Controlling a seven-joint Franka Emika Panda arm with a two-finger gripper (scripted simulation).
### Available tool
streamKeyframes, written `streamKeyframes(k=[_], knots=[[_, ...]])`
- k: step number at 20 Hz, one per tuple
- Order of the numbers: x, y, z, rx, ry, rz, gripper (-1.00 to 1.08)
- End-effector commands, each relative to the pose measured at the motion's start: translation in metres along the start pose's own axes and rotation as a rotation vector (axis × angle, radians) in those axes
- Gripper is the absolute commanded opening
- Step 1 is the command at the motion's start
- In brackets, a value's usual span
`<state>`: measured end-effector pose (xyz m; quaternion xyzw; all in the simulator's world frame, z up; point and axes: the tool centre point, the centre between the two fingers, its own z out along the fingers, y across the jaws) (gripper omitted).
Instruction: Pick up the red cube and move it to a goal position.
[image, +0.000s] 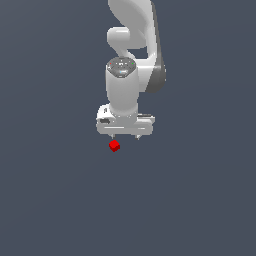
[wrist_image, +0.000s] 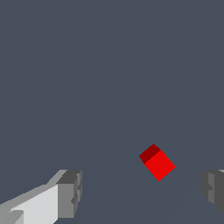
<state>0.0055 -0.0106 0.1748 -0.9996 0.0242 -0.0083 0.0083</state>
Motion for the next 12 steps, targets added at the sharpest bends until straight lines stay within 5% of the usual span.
streamKeyframes(k=[1,12], knots=[[0.0,0.0,0.0,0.0,0.0,0.0,1.0],[-0.008,0.005,0.017,-0.001,-0.002,-0.077,1.0]])
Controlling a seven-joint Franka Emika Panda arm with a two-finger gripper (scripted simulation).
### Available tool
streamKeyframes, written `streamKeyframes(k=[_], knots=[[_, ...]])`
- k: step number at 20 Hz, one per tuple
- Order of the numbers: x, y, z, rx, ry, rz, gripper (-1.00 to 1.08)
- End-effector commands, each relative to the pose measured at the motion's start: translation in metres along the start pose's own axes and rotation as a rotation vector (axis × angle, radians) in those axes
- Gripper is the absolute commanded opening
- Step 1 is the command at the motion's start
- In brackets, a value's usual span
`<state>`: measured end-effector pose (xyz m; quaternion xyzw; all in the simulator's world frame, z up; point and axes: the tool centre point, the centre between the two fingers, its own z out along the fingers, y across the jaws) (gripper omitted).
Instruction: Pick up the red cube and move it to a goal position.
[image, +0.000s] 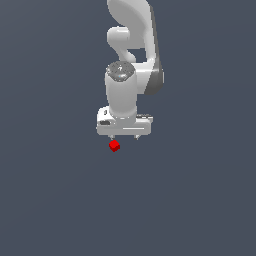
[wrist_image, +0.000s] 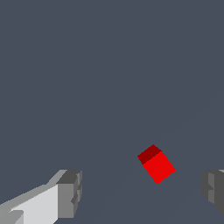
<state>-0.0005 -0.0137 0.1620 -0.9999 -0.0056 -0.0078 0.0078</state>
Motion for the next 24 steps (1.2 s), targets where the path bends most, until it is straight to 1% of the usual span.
streamKeyframes(k=[1,9,18,24], knots=[[-0.004,0.002,0.007,0.0,-0.001,-0.032,1.0],[-0.019,0.014,0.043,-0.002,-0.006,-0.195,1.0],[-0.037,0.034,0.092,-0.004,-0.013,-0.42,1.0],[-0.044,0.047,0.118,-0.006,-0.017,-0.539,1.0]])
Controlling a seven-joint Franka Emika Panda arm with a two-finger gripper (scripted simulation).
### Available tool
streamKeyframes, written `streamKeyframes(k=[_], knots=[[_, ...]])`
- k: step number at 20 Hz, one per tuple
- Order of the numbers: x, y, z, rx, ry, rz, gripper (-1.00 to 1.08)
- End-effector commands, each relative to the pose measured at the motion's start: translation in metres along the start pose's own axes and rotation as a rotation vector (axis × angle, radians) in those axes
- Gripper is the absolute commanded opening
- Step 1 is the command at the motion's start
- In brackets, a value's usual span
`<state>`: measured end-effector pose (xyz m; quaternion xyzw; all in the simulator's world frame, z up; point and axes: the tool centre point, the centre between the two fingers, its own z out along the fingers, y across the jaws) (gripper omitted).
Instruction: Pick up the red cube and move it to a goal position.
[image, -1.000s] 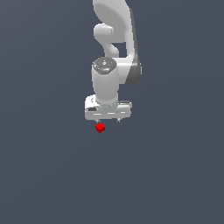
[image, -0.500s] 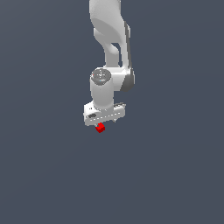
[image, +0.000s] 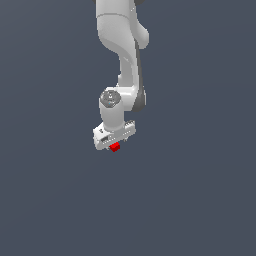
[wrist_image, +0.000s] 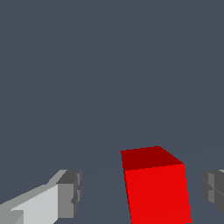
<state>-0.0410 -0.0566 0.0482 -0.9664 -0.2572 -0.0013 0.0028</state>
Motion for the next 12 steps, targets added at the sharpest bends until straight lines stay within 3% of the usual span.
streamKeyframes(k=[1,12], knots=[[-0.004,0.003,0.01,-0.001,-0.001,-0.045,1.0],[-0.011,0.011,0.028,-0.004,-0.004,-0.128,1.0]])
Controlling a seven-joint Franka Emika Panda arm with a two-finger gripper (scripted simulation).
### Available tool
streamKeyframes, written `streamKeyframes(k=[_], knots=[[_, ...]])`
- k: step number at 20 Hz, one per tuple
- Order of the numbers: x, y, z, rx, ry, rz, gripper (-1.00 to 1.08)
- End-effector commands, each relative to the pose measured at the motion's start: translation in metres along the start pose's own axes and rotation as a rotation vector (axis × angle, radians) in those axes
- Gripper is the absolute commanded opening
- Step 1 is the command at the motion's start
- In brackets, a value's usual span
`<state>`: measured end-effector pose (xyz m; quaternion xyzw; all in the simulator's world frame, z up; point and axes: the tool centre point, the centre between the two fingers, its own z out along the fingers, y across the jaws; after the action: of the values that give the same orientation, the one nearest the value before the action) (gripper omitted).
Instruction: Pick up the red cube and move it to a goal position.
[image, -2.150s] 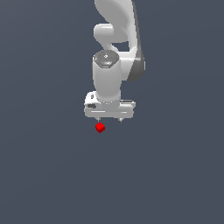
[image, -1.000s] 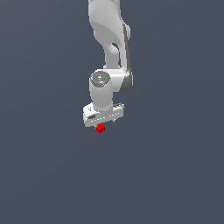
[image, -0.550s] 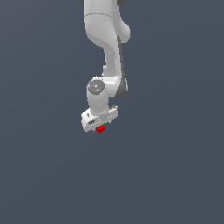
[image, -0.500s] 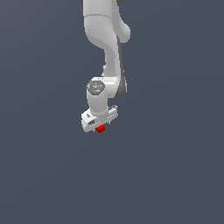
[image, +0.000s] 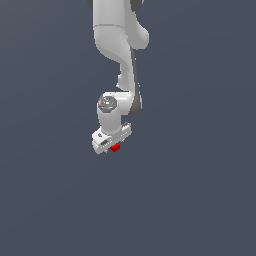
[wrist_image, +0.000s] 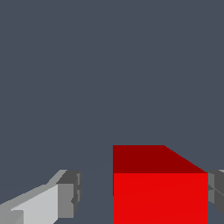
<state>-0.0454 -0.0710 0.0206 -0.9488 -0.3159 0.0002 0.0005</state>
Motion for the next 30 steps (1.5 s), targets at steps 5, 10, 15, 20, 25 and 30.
streamKeyframes(k=[5,10,15,20,25,30], knots=[[0.0,0.0,0.001,-0.001,0.0,-0.005,-1.0],[0.0,0.0,0.001,-0.001,0.0,-0.005,-1.0],[-0.001,0.001,-0.004,-0.001,0.0,-0.004,-1.0],[-0.003,0.0,-0.02,-0.001,0.0,-0.004,-1.0],[-0.006,0.0,-0.051,-0.001,0.0,-0.005,-1.0],[-0.01,-0.001,-0.095,-0.001,0.0,-0.005,-1.0]])
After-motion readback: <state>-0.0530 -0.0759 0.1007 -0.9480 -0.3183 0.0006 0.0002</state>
